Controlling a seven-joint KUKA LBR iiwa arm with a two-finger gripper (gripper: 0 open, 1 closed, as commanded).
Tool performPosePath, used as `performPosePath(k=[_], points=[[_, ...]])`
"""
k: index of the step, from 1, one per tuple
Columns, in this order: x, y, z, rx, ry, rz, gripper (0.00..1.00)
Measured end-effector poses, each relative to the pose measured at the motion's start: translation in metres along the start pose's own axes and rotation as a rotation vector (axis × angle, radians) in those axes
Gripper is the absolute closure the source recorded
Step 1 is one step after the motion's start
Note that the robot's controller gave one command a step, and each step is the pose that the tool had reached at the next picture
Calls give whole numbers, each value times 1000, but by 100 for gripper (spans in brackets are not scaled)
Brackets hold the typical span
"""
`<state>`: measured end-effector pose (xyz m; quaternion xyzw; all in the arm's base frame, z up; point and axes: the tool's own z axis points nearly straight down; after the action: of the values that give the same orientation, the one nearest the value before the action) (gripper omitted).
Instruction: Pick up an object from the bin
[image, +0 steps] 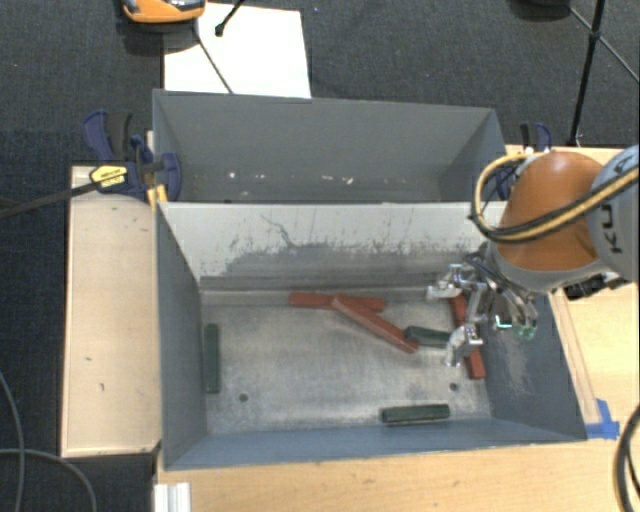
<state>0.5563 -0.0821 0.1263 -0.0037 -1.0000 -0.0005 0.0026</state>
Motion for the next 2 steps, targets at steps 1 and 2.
performPosePath(k=[1, 2], points=[[-2, 0, -4, 1, -8, -2, 0], [-15, 30, 51, 2, -22, -19, 100]])
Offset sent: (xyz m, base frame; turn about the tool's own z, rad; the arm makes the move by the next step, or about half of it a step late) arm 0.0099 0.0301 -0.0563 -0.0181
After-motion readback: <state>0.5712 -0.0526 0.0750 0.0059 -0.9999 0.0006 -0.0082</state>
